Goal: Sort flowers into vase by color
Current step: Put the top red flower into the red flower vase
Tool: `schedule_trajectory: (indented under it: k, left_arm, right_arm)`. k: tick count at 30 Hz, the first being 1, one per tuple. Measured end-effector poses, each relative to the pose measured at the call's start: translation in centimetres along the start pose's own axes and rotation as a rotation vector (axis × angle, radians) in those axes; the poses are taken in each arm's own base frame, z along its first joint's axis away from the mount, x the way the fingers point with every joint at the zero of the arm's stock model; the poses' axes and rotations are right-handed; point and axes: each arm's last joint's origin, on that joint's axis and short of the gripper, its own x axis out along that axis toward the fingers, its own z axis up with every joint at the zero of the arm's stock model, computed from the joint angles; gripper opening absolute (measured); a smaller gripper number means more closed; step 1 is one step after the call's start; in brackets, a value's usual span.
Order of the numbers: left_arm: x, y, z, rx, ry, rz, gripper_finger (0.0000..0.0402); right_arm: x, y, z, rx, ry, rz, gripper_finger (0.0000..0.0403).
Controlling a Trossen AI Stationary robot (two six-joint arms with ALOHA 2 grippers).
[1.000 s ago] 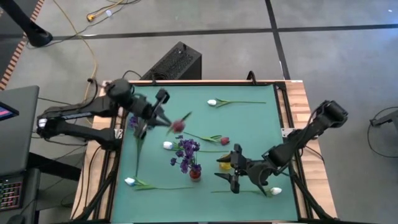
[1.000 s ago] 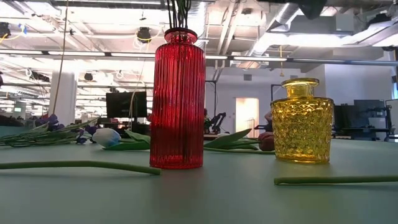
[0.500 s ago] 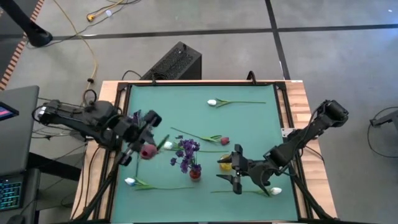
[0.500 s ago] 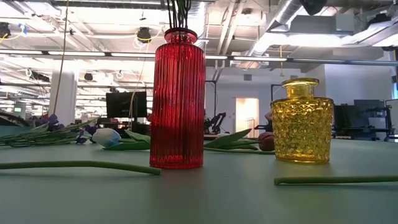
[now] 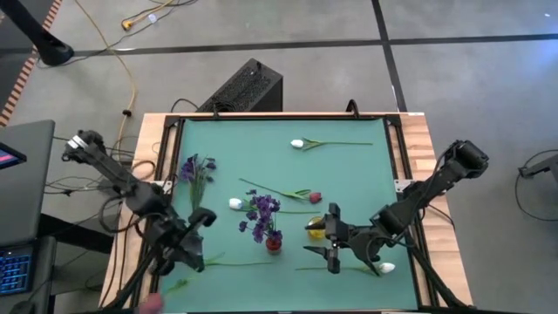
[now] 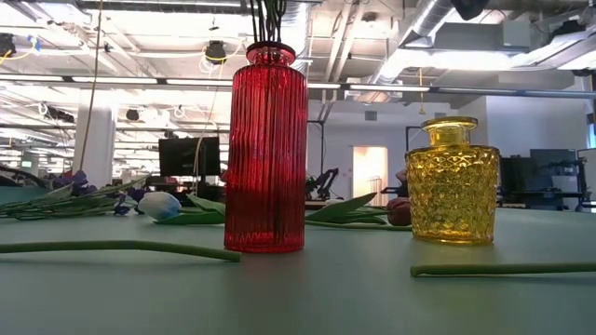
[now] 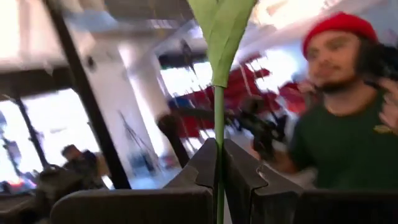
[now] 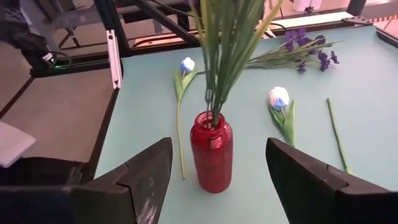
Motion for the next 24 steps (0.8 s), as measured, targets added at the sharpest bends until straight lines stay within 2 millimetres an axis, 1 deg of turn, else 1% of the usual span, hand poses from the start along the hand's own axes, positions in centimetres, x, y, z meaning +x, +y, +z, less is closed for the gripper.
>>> schedule_trajectory:
  k: [5, 7, 10, 14, 19, 22, 24]
  left_arm:
    - [-1.5, -1.1, -4.9, -0.015, -0.078, 0.104, 0.0]
    - [-1.5, -1.2, -6.5, -0.025, -0.085, 0.112, 0.0]
    - [-0.6, -1.5, -8.7, -0.01, -0.051, 0.11, 0.0]
    - [1.2, -1.1, -10.9, 0.061, -0.038, 0.15, 0.0]
    - [3.1, 0.4, -12.9, 0.086, -0.018, 0.225, 0.0]
    - [3.7, 1.0, -14.1, 0.088, 0.013, 0.235, 0.0]
    - [3.9, 1.4, -14.6, 0.085, 0.023, 0.244, 0.0]
  right_arm:
    - [0.1, 0.0, 0.4, 0.028, -0.035, 0.0, 0.0286]
    - [0.2, 0.0, 0.6, 0.037, -0.048, -0.002, 0.0286]
    - [0.2, -0.1, 0.6, 0.037, -0.055, -0.014, 0.0286]
    - [0.2, -0.2, 0.6, 0.037, -0.057, -0.022, 0.0286]
    - [0.3, -0.3, 0.6, 0.036, -0.055, -0.03, 0.0286]
    - [0.2, -0.2, 0.5, 0.024, -0.051, -0.028, 0.0286]
    - [0.2, -0.2, 0.5, 0.02, -0.05, -0.025, 0.0286]
